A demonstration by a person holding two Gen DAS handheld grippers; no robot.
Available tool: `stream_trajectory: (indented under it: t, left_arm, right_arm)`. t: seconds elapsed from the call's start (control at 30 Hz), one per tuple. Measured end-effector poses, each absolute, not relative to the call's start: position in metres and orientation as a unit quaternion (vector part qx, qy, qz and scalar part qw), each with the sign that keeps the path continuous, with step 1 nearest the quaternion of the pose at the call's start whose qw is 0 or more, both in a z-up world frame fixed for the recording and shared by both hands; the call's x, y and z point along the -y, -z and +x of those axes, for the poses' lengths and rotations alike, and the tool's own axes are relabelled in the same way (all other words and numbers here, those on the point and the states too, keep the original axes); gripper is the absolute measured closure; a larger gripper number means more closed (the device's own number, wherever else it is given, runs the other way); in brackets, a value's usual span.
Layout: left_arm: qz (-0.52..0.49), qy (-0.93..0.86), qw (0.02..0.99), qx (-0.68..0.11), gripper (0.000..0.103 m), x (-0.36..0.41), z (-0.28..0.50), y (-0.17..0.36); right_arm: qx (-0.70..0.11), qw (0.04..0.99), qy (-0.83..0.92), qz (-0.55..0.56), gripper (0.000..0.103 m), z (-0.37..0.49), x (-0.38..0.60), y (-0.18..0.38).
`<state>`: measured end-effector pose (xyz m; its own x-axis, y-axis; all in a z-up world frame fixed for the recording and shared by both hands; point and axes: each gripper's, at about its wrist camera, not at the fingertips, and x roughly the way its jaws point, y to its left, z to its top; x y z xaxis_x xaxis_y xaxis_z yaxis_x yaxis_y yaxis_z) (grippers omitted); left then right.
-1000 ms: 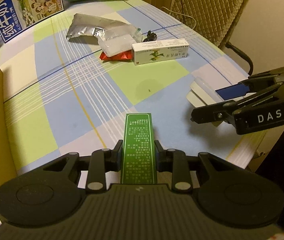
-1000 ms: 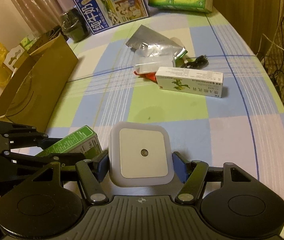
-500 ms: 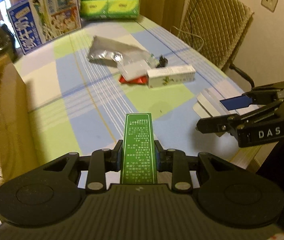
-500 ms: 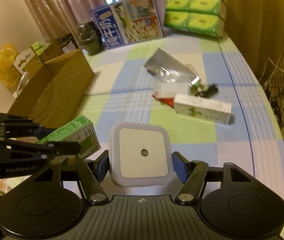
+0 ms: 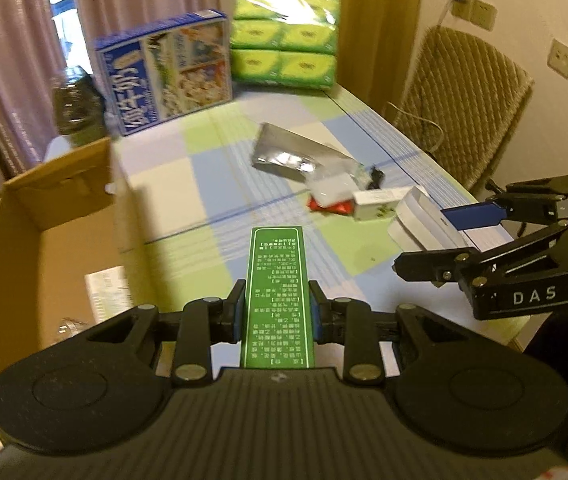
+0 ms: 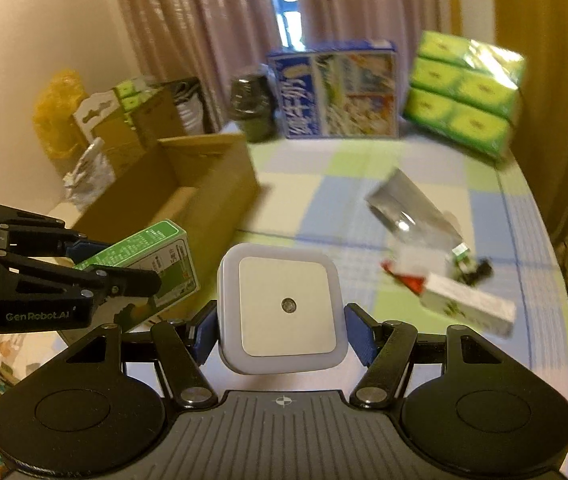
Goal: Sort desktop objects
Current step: 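Carry the green box and night light over the cardboard box with both tools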
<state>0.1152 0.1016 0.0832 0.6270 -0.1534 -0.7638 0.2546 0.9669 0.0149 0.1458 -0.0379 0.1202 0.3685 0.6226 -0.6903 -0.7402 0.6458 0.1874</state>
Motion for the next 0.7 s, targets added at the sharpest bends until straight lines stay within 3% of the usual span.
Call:
stream_trajectory:
  t: [0.7]
  left_arm:
    - [0.012,-0.010,0.916,-0.400,0.078,-0.278,0.102,-0.114]
  right_arm:
    - [-0.353,0.781,-0.501,-0.116,0.040,0.124,-0.145,-0.129]
